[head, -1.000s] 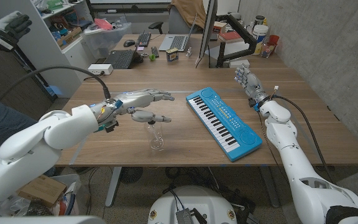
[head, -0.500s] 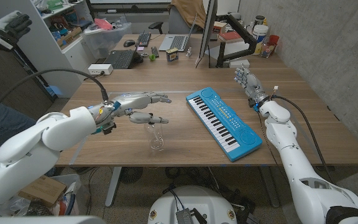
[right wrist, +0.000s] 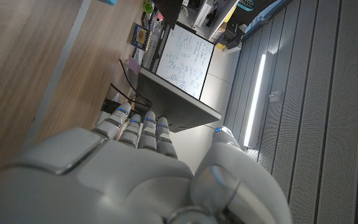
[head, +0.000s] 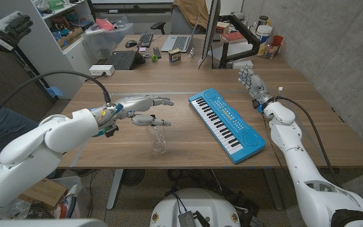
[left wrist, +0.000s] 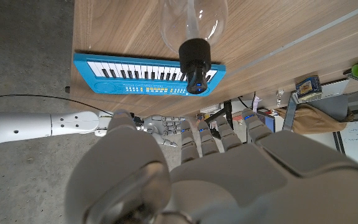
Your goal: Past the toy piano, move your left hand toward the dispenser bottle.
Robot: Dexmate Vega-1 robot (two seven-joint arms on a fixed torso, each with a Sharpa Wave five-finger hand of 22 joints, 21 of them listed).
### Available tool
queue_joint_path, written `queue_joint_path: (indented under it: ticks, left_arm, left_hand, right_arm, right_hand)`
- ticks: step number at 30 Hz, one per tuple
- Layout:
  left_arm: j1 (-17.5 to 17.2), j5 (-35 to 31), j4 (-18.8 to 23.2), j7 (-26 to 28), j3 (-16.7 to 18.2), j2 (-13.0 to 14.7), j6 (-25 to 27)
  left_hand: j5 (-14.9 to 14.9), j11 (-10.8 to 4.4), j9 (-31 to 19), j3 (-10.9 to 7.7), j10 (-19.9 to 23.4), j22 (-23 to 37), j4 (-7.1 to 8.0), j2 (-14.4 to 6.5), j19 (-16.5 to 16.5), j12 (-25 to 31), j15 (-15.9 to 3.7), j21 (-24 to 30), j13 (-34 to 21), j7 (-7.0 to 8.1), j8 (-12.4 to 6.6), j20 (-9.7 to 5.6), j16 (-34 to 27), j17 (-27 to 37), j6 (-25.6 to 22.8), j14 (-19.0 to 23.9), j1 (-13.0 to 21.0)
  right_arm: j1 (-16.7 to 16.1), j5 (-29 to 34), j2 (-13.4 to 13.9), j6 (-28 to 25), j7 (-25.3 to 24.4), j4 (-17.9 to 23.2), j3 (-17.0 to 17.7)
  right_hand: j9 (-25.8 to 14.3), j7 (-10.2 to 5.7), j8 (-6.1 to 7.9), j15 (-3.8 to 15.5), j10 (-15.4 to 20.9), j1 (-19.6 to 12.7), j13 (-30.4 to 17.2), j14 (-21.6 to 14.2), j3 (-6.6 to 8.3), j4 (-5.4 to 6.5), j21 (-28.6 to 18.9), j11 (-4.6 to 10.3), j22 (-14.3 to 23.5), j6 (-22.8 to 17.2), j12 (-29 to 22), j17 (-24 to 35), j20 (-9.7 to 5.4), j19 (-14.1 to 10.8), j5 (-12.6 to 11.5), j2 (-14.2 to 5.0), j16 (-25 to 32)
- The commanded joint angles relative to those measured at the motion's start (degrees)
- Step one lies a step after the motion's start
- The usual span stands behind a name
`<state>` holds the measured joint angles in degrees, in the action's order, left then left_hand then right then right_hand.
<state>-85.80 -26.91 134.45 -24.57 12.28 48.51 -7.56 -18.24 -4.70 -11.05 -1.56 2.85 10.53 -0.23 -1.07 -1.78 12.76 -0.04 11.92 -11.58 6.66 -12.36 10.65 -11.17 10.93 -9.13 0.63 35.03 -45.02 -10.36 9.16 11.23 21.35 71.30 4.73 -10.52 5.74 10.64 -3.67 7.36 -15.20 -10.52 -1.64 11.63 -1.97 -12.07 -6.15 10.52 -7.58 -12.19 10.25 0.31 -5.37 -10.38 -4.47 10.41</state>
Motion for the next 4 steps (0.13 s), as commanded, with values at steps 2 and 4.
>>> queue_joint_path:
  ticks: [2, 4]
  left_arm:
    - [0.6, 0.3, -0.1, 0.0, -0.8, 0.8, 0.7]
    - [0.6, 0.2, 0.0, 0.0, -0.8, 0.9, 0.8]
  left_hand:
    - [-0.3, -0.1, -0.1, 0.06, 0.4, 0.2, -0.21, -0.1, 0.1, 0.3, 0.17, 0.0, -0.3, -0.22, -0.28, 0.11, -0.3, 0.2, -0.8, 0.5, 0.6]
    - [-0.3, -0.11, -0.1, 0.07, 0.5, 0.2, -0.21, -0.1, 0.2, 0.3, 0.17, 0.0, -0.3, -0.3, -0.33, 0.07, -0.4, 0.2, -0.9, 0.5, 0.6]
  right_arm:
    - [0.1, 0.3, 0.2, 0.0, -0.1, 0.0, 0.1]
    - [0.1, 0.3, 0.2, 0.2, -0.1, -0.1, 0.1]
  right_hand:
    - [-0.1, -0.45, 0.36, -0.29, 0.3, 0.6, -0.1, -0.3, -0.03, -0.24, 0.1, -0.02, 0.2, -0.2, 0.1, 0.2, -0.12, -0.4, -0.3, -0.17, 0.2]
    - [-0.1, -0.44, 0.37, -0.32, 0.3, 0.6, -0.1, -0.3, -0.03, -0.24, 0.1, -0.02, 0.2, -0.3, 0.1, 0.2, -0.07, -0.4, -0.3, -0.18, 0.2]
